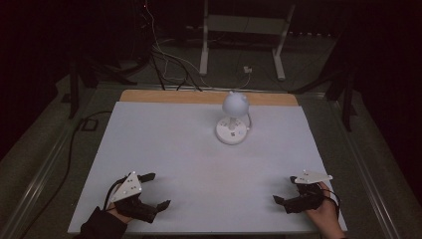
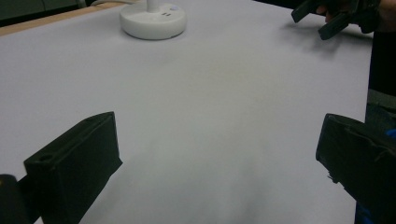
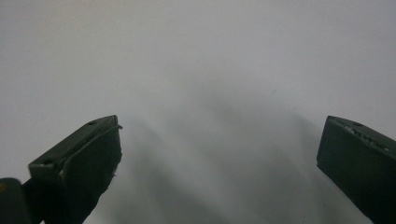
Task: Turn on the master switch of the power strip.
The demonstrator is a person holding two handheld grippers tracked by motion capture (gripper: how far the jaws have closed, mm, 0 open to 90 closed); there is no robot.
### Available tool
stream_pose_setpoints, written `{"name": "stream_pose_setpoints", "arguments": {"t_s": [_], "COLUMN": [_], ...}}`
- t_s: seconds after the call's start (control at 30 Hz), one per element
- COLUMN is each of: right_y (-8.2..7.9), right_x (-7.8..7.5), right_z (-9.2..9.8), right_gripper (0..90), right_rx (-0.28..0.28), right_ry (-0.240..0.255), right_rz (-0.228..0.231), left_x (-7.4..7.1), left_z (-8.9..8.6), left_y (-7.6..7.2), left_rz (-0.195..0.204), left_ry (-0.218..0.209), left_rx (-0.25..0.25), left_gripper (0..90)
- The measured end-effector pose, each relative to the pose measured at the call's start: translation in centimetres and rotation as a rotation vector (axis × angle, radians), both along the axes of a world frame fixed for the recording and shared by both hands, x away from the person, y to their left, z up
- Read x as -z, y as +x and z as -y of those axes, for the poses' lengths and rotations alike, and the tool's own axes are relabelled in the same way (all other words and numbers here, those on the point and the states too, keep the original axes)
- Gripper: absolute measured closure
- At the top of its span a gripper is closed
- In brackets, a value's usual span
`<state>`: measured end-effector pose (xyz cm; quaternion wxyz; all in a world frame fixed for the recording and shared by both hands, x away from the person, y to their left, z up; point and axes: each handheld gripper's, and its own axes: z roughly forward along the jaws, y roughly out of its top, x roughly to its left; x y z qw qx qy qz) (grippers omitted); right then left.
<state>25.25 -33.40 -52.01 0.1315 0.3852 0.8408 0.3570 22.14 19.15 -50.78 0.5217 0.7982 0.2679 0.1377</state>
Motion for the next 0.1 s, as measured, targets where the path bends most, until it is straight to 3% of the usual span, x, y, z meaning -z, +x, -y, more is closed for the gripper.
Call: {"name": "stream_pose_setpoints", "arguments": {"t_s": [0.1], "right_y": [-0.05], "right_x": [0.04], "right_z": [0.04], "right_gripper": [0.0], "right_rx": [0.005], "right_ry": [-0.001], "right_rz": [-0.005], "left_x": [0.02], "left_z": [0.04], "left_y": [-0.01], "left_rz": [0.000], "left_ry": [0.005], "left_rx": [0.001], "left_gripper": [0.1]}}
